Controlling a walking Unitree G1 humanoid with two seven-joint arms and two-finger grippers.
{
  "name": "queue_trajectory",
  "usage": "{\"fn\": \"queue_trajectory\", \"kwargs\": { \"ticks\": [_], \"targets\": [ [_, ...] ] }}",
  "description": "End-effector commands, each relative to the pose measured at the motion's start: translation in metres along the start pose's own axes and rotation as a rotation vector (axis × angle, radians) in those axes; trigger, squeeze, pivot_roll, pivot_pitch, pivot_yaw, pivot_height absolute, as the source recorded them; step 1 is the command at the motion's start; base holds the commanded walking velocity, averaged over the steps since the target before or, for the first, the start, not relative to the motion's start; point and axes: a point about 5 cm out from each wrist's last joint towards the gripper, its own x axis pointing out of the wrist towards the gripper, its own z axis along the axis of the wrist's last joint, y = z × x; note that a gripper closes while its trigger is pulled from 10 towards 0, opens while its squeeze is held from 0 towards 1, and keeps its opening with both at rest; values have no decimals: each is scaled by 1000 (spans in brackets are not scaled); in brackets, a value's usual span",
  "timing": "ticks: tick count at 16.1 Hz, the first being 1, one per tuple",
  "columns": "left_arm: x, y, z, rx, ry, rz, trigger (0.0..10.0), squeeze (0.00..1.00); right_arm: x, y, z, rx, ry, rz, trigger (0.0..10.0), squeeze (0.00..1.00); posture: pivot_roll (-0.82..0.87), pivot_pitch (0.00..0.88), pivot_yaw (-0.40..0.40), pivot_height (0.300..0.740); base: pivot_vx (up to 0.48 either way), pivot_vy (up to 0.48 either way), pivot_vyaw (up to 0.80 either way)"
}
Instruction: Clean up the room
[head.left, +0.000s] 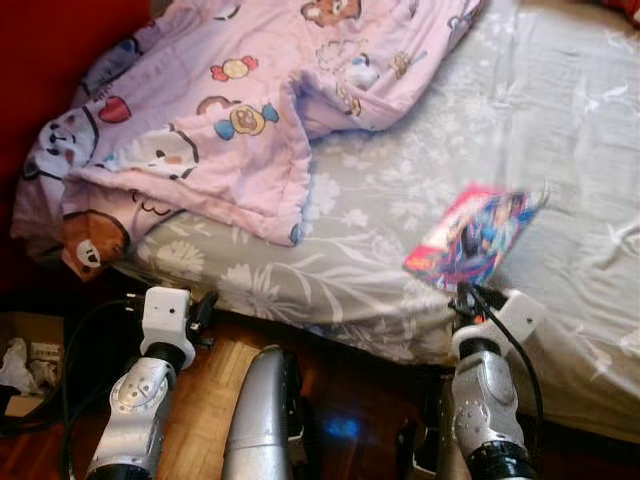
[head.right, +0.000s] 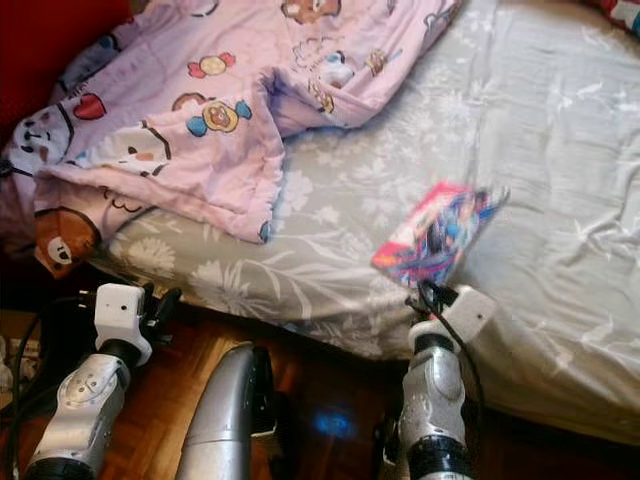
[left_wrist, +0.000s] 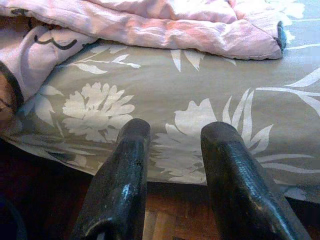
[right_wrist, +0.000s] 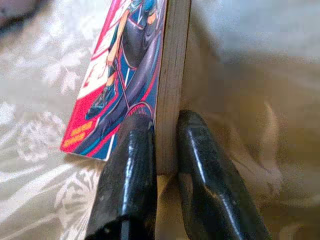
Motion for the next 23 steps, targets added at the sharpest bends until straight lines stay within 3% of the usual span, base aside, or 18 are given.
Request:
{"fn": "queue_trajectory", "kwargs": {
  "ticks": [1,2,5,14,16,17,18,23],
  "targets": [
    [-7,-1,-13,-1,43,0,10000,0,-9,-23,-10,35,48,-99,10000,196,191,235,44,584,0,0,0],
    [-8,-1,-14,-1,45,-1,10000,0,-10,-26,-15,63,77,-111,10000,1000,193,238,45,584,0,0,0],
    [-11,0,-17,4,53,-3,10000,0,-16,-32,-25,88,143,-126,10000,1000,194,246,48,584,0,0,0],
    [-15,1,-19,17,57,-8,10000,0,-15,-24,-25,162,128,-60,10000,1000,201,257,49,584,0,0,0],
    [-17,1,-19,18,60,-9,10000,0,-15,-17,-20,200,71,2,10000,1000,202,271,53,584,0,0,0],
    [-17,1,-20,19,61,-9,10000,0,-16,-18,-21,202,73,-9,10000,255,202,274,55,584,0,0,0],
    [-19,2,-20,20,63,-10,10000,0,-17,-22,-24,213,84,-37,10000,0,206,281,57,584,0,0,0],
    [-29,6,-22,36,79,-19,10000,0,-16,-29,-30,314,98,-68,10000,0,227,332,80,584,0,0,0]
  ]
}}
